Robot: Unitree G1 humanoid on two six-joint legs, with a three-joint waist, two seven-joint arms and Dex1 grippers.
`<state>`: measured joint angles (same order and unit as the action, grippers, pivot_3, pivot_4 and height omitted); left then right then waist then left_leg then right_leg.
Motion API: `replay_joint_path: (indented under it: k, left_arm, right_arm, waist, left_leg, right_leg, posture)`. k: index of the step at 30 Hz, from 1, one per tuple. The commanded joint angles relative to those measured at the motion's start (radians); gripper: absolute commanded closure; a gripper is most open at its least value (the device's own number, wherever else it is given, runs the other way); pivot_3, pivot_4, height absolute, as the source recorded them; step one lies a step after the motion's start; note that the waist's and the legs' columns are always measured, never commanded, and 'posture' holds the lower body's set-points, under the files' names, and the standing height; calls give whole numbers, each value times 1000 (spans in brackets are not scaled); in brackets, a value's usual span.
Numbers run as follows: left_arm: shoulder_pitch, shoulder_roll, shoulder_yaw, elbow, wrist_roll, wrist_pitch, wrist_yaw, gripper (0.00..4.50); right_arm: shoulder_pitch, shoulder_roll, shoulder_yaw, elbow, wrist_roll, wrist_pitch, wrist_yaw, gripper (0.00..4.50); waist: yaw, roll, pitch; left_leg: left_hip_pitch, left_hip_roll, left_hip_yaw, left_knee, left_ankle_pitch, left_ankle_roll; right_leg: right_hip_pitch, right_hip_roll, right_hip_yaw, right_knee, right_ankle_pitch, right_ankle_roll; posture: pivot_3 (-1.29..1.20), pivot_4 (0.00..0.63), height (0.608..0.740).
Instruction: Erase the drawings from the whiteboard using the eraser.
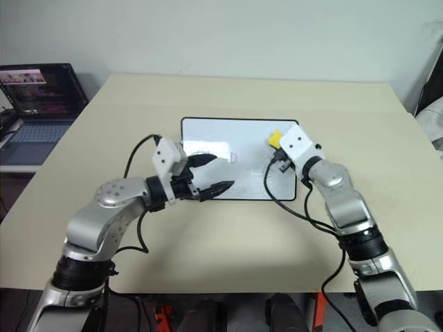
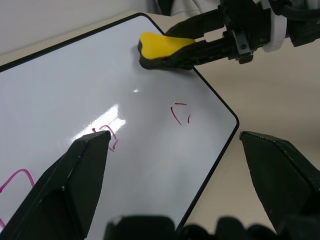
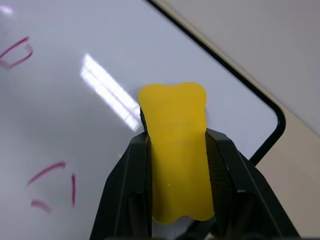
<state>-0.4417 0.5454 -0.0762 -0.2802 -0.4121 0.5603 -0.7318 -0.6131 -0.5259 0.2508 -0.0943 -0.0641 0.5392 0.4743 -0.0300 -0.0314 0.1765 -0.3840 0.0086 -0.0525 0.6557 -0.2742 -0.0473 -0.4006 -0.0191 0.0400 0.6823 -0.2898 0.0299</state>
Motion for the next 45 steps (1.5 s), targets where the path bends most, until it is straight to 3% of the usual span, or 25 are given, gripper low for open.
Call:
replay_joint_path:
  k: [1,7,16,23,33,38,45]
  left_arm:
    - [-17,-10,1,-29,1,-17,-3,0]
    - [-17,-11,-1,-36,-3,-11,-6,0]
    - [6,-8,10,-40,-4,-3,0,0]
    - [95,35,50,-54,-13,-7,-14,0]
    - [240,93,42,-72,-4,-57,-90,0]
    - [226,94,34,-30,9,-82,-115,0]
    - [224,89,24,2,28,-122,-133,0]
  right_arm:
    - [0,5,20,8,-34,24,14,3378]
    - [-68,89,-57,88,-72,-32,-128,3379]
    - [29,92,-33,-9,-19,61,-5,3380]
    - [73,140,-189,-161,104,52,-5,3380]
    - [453,-99,-299,-566,330,256,206,3380]
    - [506,-149,-277,-618,342,282,192,3380]
    - [486,-137,-233,-607,318,277,132,3380]
  waist:
    - [-3,0,0]
    - [-5,0,0]
    - [-2,0,0]
    - [-2,1,1]
    - [8,1,1]
    - [-5,2,1]
    - [0,1,1]
  left_leg:
    - [1,0,0,1,0,0]
    - [2,1,0,5,0,1]
    - [2,1,0,6,0,1]
    - [2,2,0,6,0,1]
    - [-1,0,-2,5,-2,3]
    - [4,2,1,5,-2,3]
    - [4,1,0,6,-2,3]
  right_leg:
    - [2,0,0,0,0,0]
    - [4,2,0,0,5,1]
    - [5,3,1,-1,5,2]
    - [4,2,1,-1,5,2]
    - [5,-1,0,-4,3,2]
    - [7,1,0,-2,3,3]
    - [7,4,1,-3,3,3]
  posture:
    - [0,150,740]
    - [0,150,740]
    - [0,150,740]
    - [0,150,740]
    - [0,150,740]
    - [0,150,740]
    - [0,150,740]
